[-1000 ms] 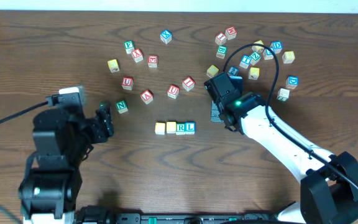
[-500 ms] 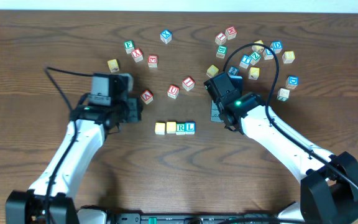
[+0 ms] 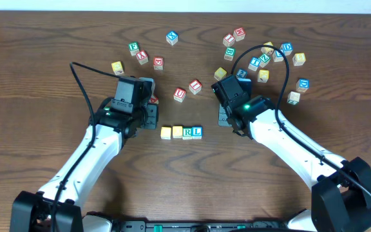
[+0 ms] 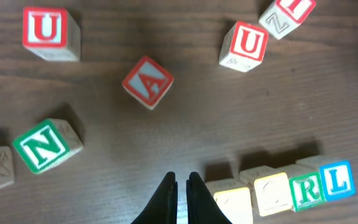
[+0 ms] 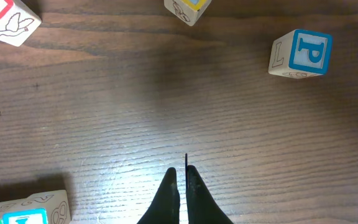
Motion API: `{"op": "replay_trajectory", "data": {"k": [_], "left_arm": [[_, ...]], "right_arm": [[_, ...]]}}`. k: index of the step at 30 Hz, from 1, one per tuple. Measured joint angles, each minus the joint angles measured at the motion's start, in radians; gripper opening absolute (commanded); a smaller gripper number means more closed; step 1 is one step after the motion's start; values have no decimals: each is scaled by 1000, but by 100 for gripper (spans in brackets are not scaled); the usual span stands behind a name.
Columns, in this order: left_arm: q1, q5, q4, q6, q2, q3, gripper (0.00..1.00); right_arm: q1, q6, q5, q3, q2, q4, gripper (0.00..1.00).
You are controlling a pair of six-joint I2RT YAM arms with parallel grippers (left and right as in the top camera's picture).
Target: Spell out CORL
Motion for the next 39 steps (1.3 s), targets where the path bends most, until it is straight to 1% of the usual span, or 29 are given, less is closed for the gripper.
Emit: {"op": "replay_trajectory", "data": {"k": [9, 16, 24, 30, 39], "left_arm": [[-60, -12, 30, 8, 103, 0, 7], [-116, -26, 31, 8, 116, 10, 7], [-130, -48, 39, 11, 119, 16, 7], [-159, -49, 73, 18, 187, 27, 7], [-183, -49, 89, 19, 229, 58, 7]], "right_arm": [[0, 0, 0, 0, 0, 0, 1], [0, 1, 0, 0, 0, 0, 1], [0, 1, 0, 0, 0, 0, 1], [0, 1, 0, 0, 0, 0, 1], [0, 1, 0, 0, 0, 0, 1]]}}
